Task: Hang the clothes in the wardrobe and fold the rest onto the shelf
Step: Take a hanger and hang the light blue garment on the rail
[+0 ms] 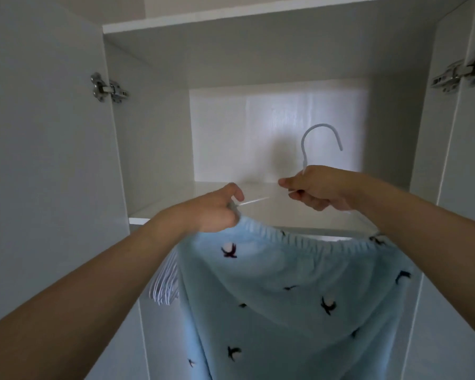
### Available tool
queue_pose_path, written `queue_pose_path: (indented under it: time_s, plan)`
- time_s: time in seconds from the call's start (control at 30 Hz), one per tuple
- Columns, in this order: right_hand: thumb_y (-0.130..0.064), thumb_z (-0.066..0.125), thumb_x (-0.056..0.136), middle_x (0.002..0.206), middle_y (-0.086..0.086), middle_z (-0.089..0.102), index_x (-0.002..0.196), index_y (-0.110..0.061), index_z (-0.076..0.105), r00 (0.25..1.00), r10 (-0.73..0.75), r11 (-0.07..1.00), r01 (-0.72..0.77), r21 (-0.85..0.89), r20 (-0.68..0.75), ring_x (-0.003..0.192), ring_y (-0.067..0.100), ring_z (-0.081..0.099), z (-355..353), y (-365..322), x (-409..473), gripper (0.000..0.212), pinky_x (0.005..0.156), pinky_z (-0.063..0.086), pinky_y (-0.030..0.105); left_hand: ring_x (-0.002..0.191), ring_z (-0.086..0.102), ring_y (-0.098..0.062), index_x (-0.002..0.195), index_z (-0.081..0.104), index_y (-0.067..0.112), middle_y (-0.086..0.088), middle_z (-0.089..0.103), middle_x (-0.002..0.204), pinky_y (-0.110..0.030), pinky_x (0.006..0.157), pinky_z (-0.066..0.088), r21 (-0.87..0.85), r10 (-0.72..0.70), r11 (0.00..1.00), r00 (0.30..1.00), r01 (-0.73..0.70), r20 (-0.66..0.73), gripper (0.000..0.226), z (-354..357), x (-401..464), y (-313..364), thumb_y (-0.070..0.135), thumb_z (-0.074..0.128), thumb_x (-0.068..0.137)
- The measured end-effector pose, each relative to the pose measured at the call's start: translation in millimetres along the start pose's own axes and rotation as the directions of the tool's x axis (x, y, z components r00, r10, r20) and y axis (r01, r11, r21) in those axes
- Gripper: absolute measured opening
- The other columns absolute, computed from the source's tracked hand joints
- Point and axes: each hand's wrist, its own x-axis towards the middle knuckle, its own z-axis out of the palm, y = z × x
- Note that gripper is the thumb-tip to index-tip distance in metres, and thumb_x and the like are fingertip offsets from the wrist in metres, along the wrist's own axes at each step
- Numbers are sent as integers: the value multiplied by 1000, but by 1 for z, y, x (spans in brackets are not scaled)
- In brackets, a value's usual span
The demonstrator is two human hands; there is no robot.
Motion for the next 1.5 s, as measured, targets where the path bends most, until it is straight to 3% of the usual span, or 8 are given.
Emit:
queue_pose_path:
  time_s: [0.13, 0.27, 0.37, 0.5, 0.73, 1.0, 1.33, 1.5]
  plan:
    - [-42, 47, 98, 49, -3, 24, 66, -10, 48, 1000, -5, 1000, 6, 27, -30, 42, 10, 16, 2, 0, 0, 45, 41, 15, 21, 78, 59, -14, 89, 61, 25, 3, 64, 87, -29, 71, 44, 130, -6, 991, 998, 14, -63, 33, 5, 1, 5, 57, 57, 80]
    - [-49, 45, 96, 49, -1, 37, 73, -6, 60, 999, -38, 999, 38, -7, -28, 45, 13, 30, 3, 4, -4, 51, 47, 28, 23, 64, 50, -22, 59, 43, 20, 1, 48, 59, -32, 62, 39, 402, 188, 907, 975, -126, -118, 46, 9, 5, -2, 43, 44, 98]
    - [-55, 38, 95, 78, 5, 62, 90, -10, 66, 993, -53, 998, 50, -27, -101, 68, 19, 55, -8, 22, -11, 53, 70, 47, 30, 57, 47, -21, 57, 39, 20, 3, 45, 54, -32, 62, 39, 400, 242, 905, 949, -146, -201, 47, 11, -2, -24, 38, 44, 99]
    - [-61, 27, 95, 101, 2, 63, 92, -20, 65, 931, 74, 987, -120, -108, -357, 89, 19, 57, -21, 88, -26, 56, 78, 39, 30, 48, 43, -13, 54, 38, 22, 6, 43, 48, -30, 54, 32, 355, 282, 920, 912, -168, -299, 48, 14, -16, -50, 42, 47, 97]
    - [-70, 21, 89, 82, 8, 61, 80, -11, 61, 909, 169, 966, -230, -121, -381, 77, 21, 56, 14, 123, -19, 72, 79, 38, 31, 56, 50, -21, 64, 51, 14, 0, 50, 55, -33, 61, 41, 334, 204, 937, 940, -107, -272, 44, 16, -18, -54, 41, 45, 98]
    - [-54, 17, 99, 55, 3, 45, 53, -14, 46, 699, -232, 888, -131, -440, -677, 69, 28, 54, 21, 94, -19, 68, 72, 44, 34, 50, 40, -14, 60, 47, 10, 3, 40, 49, -31, 57, 36, 240, 119, 969, 960, -56, -254, 50, 20, -38, -57, 42, 45, 97]
    - [-56, 19, 98, 62, 1, 53, 62, -17, 47, 790, -356, 798, -21, -602, -499, 66, 24, 52, 37, 95, -23, 60, 67, 40, 32, 48, 33, -14, 58, 37, 11, 4, 34, 49, -30, 52, 30, 108, 94, 992, 925, -58, -369, 49, 43, -65, -57, 39, 48, 97]
    - [-56, 38, 94, 88, -5, 61, 105, -21, 53, 840, -451, 834, 276, -477, -302, 78, 16, 57, 58, 73, -33, 40, 67, 44, 29, 53, 43, -22, 56, 39, 12, -2, 42, 50, -32, 55, 37, 120, 98, 991, 907, -53, -409, 51, 49, -66, -38, 41, 48, 96]
